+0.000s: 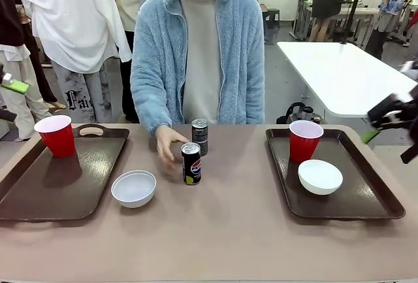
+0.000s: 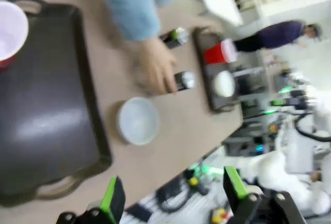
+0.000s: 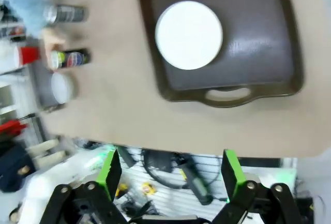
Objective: Prepare tableware on both trays.
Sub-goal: Pick up a Picnic Bowl from the table and place it on a Handle tray.
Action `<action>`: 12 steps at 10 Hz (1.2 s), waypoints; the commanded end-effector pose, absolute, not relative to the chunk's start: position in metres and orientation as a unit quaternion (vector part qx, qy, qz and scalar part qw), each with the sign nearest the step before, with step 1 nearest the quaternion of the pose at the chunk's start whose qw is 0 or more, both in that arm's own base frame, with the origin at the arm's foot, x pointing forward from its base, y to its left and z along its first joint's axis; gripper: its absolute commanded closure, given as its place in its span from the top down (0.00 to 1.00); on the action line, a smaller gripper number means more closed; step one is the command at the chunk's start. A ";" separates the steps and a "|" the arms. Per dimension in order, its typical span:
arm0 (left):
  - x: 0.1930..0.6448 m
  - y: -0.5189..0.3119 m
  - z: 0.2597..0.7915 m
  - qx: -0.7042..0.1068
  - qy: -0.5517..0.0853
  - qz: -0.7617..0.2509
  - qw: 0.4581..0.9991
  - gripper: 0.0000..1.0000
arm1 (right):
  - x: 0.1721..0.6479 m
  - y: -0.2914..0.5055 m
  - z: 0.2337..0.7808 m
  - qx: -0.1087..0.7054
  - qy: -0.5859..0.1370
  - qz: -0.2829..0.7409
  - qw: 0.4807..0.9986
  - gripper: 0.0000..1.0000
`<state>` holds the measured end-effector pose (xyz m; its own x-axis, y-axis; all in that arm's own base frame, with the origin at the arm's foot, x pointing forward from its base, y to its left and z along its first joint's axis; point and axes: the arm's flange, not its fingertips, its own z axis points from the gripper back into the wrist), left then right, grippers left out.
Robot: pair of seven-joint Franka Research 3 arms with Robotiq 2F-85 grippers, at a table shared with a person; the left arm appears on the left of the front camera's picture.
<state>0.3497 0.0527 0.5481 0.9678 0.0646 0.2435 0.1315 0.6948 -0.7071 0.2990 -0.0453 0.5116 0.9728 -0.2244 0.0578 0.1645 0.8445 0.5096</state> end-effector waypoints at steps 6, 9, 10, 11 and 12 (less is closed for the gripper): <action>0.383 -0.053 0.572 -0.132 0.050 -0.088 0.986 1.00 | 0.283 -0.157 0.455 0.537 -0.044 -0.061 0.840 1.00; 0.382 -0.088 0.529 -0.052 -0.056 -0.082 0.994 1.00 | 0.274 -0.153 0.455 0.529 -0.041 -0.069 0.845 1.00; 0.386 -0.076 0.555 -0.105 0.026 -0.097 0.989 1.00 | 0.274 -0.153 0.455 0.529 -0.041 -0.069 0.845 1.00; 0.386 -0.076 0.555 -0.105 0.026 -0.097 0.989 1.00 | 0.274 -0.153 0.455 0.529 -0.041 -0.069 0.845 1.00; 0.386 -0.076 0.555 -0.105 0.026 -0.097 0.989 1.00 | 0.274 -0.153 0.455 0.529 -0.041 -0.069 0.845 1.00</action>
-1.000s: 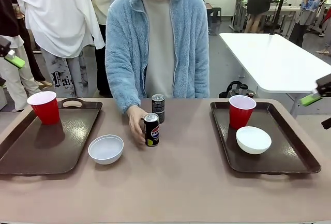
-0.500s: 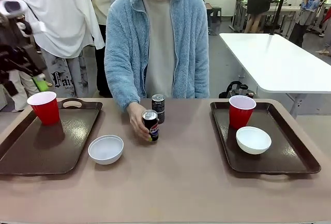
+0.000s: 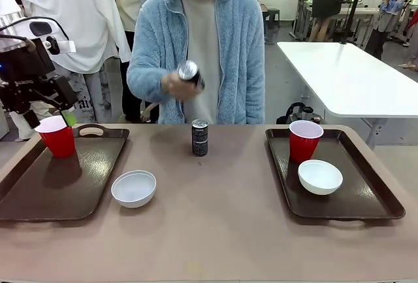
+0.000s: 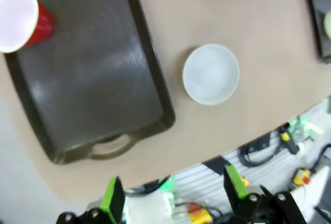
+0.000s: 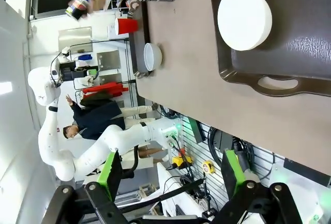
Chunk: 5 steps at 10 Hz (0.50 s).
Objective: Prepare tableware on both trays.
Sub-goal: Pick up a Picnic Bowl from the table and place it on a Handle tray.
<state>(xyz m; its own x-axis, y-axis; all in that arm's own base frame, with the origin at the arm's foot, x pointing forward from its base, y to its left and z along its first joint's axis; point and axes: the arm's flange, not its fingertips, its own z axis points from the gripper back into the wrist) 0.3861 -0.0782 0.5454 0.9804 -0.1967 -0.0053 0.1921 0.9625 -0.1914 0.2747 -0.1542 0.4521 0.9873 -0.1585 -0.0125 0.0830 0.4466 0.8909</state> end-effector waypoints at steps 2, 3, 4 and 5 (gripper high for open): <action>0.386 -0.076 0.555 -0.105 0.026 -0.097 0.989 1.00 | 0.274 -0.153 0.455 0.529 -0.041 -0.069 0.845 1.00; 0.386 -0.076 0.555 -0.105 0.026 -0.097 0.989 1.00 | 0.274 -0.153 0.455 0.529 -0.041 -0.069 0.845 1.00; 0.384 -0.073 0.552 -0.101 0.023 -0.096 0.990 1.00 | 0.274 -0.153 0.455 0.529 -0.041 -0.069 0.845 1.00; 0.392 -0.092 0.557 -0.084 -0.013 -0.089 0.992 1.00 | 0.274 -0.153 0.455 0.529 -0.041 -0.069 0.845 1.00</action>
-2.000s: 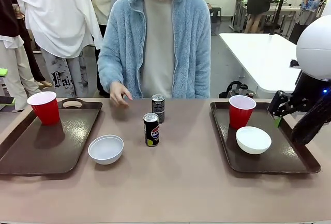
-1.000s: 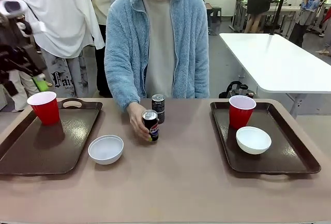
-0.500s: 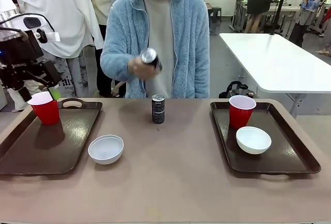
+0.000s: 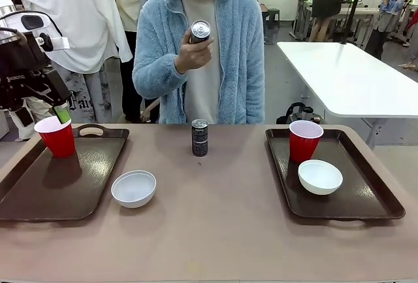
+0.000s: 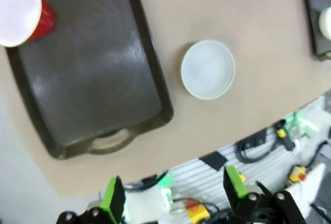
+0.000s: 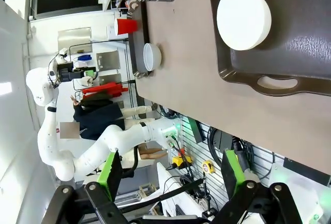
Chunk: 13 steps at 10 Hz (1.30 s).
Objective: Prepare tableware on both trays.
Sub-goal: Pick up a Picnic Bowl from the table and place it on a Handle tray.
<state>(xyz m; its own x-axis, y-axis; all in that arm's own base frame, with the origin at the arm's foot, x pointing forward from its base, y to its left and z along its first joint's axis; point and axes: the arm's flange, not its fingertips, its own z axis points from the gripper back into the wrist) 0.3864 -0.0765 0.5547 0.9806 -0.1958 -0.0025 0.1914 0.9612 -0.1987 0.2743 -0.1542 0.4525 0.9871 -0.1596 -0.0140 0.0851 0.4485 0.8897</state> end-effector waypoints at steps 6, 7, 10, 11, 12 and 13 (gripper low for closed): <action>0.394 -0.140 0.547 -0.052 -0.108 -0.161 0.980 1.00 | 0.274 -0.153 0.455 0.529 -0.041 -0.069 0.845 1.00; 0.358 -0.104 0.540 -0.039 -0.102 -0.195 0.975 1.00 | 0.274 -0.153 0.455 0.529 -0.041 -0.069 0.845 1.00; 0.273 -0.023 0.520 -0.064 -0.125 -0.235 0.962 1.00 | 0.274 -0.153 0.455 0.529 -0.041 -0.069 0.845 1.00; 0.280 -0.033 0.514 -0.084 -0.117 -0.237 0.961 1.00 | 0.274 -0.153 0.455 0.529 -0.041 -0.069 0.845 1.00; 0.284 -0.041 0.509 -0.089 -0.112 -0.235 0.962 1.00 | 0.274 -0.153 0.455 0.529 -0.041 -0.069 0.845 1.00; 0.289 -0.042 0.512 -0.090 -0.109 -0.220 0.965 1.00 | 0.274 -0.153 0.455 0.529 -0.041 -0.069 0.845 1.00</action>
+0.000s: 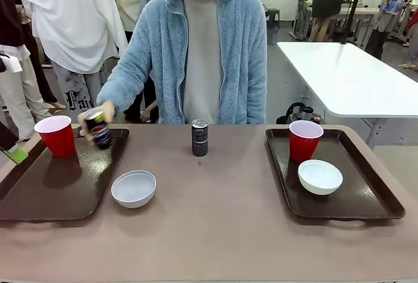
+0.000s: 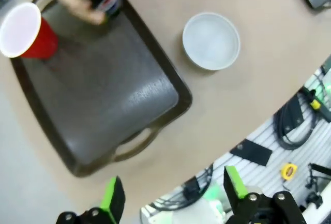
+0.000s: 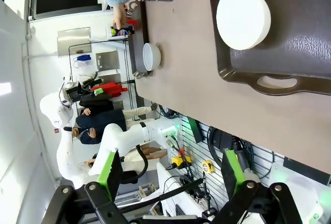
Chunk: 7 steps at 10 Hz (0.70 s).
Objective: Prepare tableware on both trays.
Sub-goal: Pick up a Picnic Bowl from the table and place it on a Handle tray.
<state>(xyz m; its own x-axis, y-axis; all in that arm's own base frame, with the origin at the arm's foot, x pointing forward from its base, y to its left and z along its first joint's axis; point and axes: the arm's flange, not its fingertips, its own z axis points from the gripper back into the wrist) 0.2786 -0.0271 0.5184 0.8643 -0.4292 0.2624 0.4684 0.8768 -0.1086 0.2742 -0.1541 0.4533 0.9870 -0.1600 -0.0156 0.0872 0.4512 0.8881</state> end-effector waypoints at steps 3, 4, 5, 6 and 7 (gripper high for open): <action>0.277 -0.022 0.522 -0.084 -0.122 -0.235 0.961 1.00 | 0.274 -0.153 0.455 0.529 -0.041 -0.069 0.845 1.00; 0.277 -0.022 0.522 -0.084 -0.122 -0.235 0.961 1.00 | 0.274 -0.153 0.455 0.529 -0.041 -0.069 0.845 1.00; 0.277 -0.022 0.522 -0.084 -0.122 -0.235 0.961 1.00 | 0.274 -0.153 0.455 0.529 -0.041 -0.069 0.845 1.00; 0.277 -0.022 0.522 -0.084 -0.122 -0.235 0.961 1.00 | 0.274 -0.153 0.455 0.529 -0.041 -0.069 0.845 1.00; 0.277 -0.022 0.522 -0.084 -0.122 -0.235 0.961 1.00 | 0.274 -0.153 0.455 0.529 -0.041 -0.069 0.845 1.00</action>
<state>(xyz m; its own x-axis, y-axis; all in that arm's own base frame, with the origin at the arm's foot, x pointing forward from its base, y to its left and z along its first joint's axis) 0.2775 -0.0252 0.5211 0.8629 -0.4260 0.2720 0.4672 0.8776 -0.1078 0.2742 -0.1541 0.4534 0.9870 -0.1599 -0.0156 0.0871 0.4513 0.8881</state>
